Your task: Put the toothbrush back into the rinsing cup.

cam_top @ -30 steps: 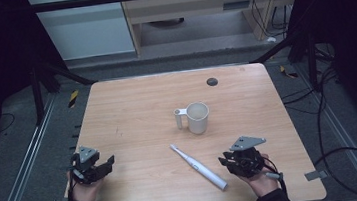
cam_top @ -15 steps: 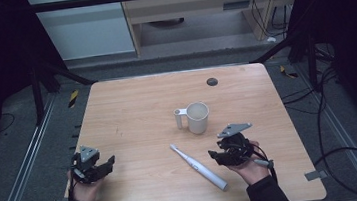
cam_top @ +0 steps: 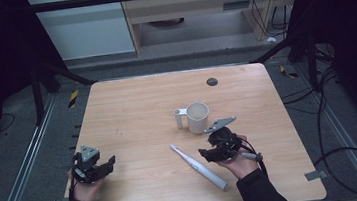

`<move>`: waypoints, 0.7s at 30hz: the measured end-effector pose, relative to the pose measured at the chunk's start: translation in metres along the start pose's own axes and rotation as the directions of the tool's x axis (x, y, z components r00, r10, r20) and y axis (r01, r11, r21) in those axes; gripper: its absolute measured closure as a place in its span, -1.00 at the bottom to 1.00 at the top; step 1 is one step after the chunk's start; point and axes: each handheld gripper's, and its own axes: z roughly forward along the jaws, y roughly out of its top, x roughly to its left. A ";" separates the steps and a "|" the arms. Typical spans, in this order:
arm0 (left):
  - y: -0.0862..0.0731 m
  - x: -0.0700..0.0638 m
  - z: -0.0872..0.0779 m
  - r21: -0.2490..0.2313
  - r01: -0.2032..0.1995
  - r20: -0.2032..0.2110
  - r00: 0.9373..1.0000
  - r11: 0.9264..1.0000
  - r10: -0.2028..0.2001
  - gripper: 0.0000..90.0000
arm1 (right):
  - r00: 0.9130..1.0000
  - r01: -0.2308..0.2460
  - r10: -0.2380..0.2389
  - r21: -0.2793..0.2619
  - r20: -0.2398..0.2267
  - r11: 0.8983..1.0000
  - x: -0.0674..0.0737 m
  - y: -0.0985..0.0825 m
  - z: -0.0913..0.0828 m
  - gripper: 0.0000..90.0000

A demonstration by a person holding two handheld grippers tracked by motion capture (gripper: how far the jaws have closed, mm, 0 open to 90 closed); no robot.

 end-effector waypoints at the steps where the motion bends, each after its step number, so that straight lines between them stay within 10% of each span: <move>1: 0.000 0.000 0.000 0.000 -0.001 -0.001 1.000 1.000 0.001 -0.16 | 1.000 0.004 -0.004 0.011 0.003 1.000 0.001 0.002 0.001 0.03; 21: 0.001 -0.002 0.004 0.018 -0.017 0.002 1.000 1.000 0.017 -0.16 | 0.999 0.051 -0.050 0.120 -0.009 0.992 0.014 0.020 0.029 0.04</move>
